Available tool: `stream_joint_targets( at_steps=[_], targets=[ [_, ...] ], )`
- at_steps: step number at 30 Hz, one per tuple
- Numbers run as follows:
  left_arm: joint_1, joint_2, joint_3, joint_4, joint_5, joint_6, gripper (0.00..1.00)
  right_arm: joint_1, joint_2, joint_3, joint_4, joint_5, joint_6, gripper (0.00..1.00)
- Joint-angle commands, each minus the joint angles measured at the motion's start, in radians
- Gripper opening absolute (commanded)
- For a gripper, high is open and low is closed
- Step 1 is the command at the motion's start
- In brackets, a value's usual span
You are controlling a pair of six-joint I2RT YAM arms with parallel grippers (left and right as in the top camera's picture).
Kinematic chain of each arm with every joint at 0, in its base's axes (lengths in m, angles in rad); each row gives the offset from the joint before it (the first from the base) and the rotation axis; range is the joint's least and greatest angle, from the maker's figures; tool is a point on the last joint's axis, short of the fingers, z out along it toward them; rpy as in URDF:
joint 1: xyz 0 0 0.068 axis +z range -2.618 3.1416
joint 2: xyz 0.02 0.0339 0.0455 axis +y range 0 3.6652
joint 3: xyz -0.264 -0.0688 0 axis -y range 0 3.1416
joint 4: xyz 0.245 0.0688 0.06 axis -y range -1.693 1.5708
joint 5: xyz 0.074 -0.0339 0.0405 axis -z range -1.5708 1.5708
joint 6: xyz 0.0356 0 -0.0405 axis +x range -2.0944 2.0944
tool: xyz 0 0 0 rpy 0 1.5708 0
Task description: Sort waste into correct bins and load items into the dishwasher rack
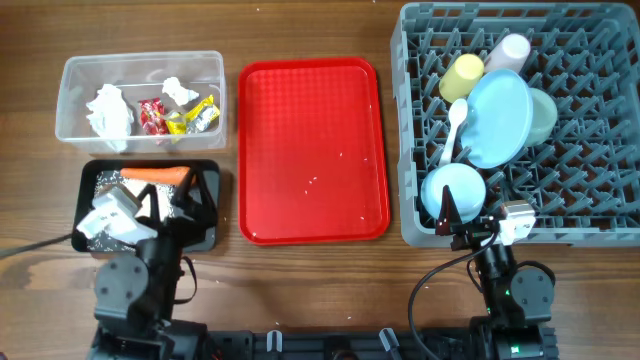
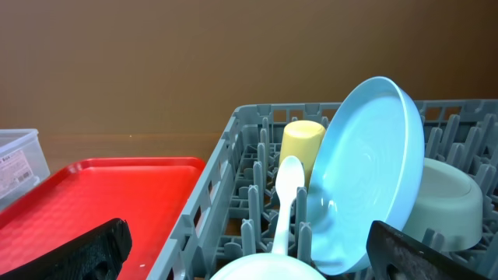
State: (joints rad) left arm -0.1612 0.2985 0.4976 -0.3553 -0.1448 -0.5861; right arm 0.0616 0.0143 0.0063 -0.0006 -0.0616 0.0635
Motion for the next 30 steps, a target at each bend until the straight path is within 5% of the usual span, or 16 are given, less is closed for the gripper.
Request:
stream_joint_targets(
  at_steps=[1,7,30],
  targets=[
    [0.009,-0.091,-0.164,0.151,-0.002,-0.059,1.0,-0.004,-0.01,-0.001,0.003,0.017,0.016,1.0],
    [0.009,-0.18,-0.343,0.379,-0.004,-0.084,1.0,-0.004,-0.01,-0.001,0.003,0.017,0.016,1.0],
    [0.012,-0.288,-0.492,0.404,-0.014,-0.084,1.0,-0.004,-0.01,-0.001,0.003,0.017,0.016,1.0]
  ],
)
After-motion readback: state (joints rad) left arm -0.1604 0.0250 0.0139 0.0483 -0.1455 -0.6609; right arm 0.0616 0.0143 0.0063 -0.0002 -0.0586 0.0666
